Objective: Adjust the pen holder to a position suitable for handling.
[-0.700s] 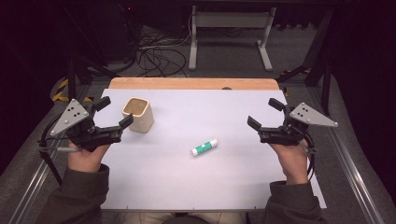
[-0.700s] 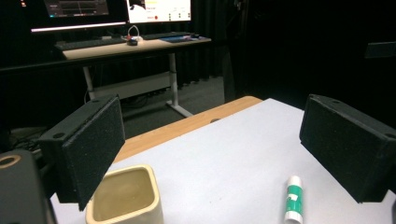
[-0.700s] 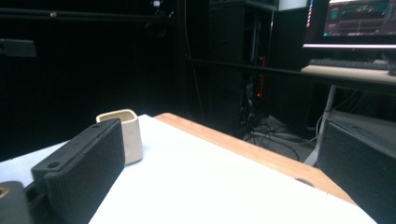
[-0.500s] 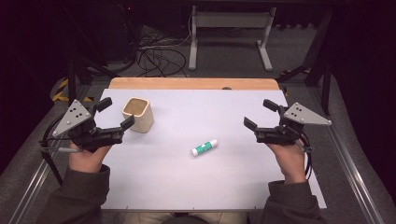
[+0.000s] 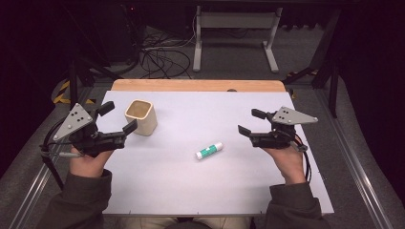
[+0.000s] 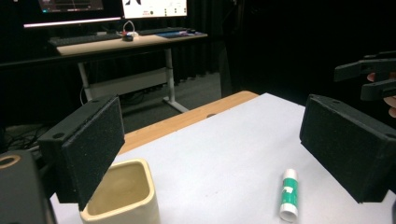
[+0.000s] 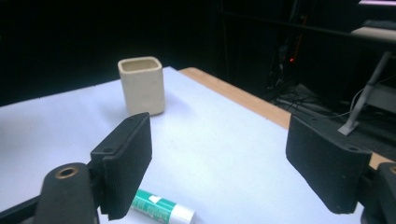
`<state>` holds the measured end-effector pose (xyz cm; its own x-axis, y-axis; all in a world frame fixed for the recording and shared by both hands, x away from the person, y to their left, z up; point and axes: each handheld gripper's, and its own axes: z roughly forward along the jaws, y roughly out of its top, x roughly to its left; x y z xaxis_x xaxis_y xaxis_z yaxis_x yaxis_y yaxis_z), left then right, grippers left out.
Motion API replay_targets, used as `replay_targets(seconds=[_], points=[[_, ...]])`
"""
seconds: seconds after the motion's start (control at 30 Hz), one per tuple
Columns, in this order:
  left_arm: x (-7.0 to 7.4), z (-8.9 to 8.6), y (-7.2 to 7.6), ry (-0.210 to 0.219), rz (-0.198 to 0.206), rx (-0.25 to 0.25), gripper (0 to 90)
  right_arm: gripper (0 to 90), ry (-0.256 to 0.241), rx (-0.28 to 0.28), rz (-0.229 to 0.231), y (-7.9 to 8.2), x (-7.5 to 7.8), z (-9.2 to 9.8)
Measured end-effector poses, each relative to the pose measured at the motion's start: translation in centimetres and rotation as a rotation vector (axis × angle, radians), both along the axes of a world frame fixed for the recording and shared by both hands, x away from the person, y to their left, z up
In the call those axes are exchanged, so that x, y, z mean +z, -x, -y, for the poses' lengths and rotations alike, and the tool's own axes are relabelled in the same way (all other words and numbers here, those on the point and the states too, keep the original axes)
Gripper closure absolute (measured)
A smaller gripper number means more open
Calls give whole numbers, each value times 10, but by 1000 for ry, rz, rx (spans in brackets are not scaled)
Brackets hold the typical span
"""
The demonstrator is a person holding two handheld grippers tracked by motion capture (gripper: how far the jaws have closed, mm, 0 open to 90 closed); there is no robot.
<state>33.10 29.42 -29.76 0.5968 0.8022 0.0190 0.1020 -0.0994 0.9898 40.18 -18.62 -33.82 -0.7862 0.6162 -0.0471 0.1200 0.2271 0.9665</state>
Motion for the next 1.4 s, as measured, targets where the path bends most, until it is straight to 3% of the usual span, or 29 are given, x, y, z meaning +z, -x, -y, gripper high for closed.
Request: replay_targets(seconds=[0.4, 0.87, 1.4], points=[[-2, 1, -1, -7, -9, -6, 75, 268, 60, 72, -74, -17, -21, -18], [-6, 3, -2, -16, -16, -9, 75, 348, 96, 118, -112, -32, -39, -32], [-9, 4, -5, -23, -28, -11, 76, 344, 171, 161, -143, -47, -58, -44]])
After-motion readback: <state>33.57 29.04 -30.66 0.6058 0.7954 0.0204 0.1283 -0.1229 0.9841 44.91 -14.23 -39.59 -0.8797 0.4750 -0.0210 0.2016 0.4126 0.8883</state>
